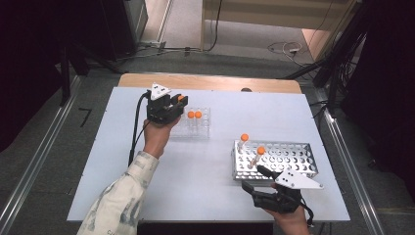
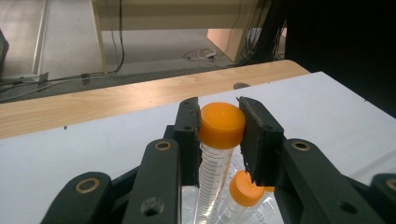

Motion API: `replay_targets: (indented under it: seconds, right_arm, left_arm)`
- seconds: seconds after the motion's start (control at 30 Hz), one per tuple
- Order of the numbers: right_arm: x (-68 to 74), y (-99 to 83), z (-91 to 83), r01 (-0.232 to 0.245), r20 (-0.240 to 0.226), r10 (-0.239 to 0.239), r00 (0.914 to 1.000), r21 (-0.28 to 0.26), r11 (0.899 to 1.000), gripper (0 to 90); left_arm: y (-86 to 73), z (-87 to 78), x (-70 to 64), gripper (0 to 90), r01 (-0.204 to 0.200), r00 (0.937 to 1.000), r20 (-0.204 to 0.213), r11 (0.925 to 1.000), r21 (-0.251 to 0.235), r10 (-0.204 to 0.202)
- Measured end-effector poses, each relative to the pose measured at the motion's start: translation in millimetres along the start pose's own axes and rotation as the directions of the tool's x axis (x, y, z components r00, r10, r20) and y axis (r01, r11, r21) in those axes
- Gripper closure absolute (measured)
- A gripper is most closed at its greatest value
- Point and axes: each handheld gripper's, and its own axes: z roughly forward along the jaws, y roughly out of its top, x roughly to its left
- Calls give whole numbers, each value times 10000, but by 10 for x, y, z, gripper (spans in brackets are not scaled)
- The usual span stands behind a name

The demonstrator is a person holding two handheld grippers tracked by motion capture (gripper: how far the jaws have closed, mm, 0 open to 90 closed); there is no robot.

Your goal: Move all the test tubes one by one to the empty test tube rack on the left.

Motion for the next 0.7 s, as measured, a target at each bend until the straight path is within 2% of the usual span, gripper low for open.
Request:
replay_targets:
  seconds: [0.33, 0.7]
  right_arm:
    - [5, -6, 14, 75, 24, -76, 10000, 28, 10000, 244]
    - [8, -14, 28, 123, 36, -123, 9999, 78, 9999, 245]
  left_arm:
    - [-175, 30, -46, 697, -421, 9991, -101, 9991, -3, 421]
    - [-283, 47, -57, 690, -442, 9989, -119, 9990, 86, 443]
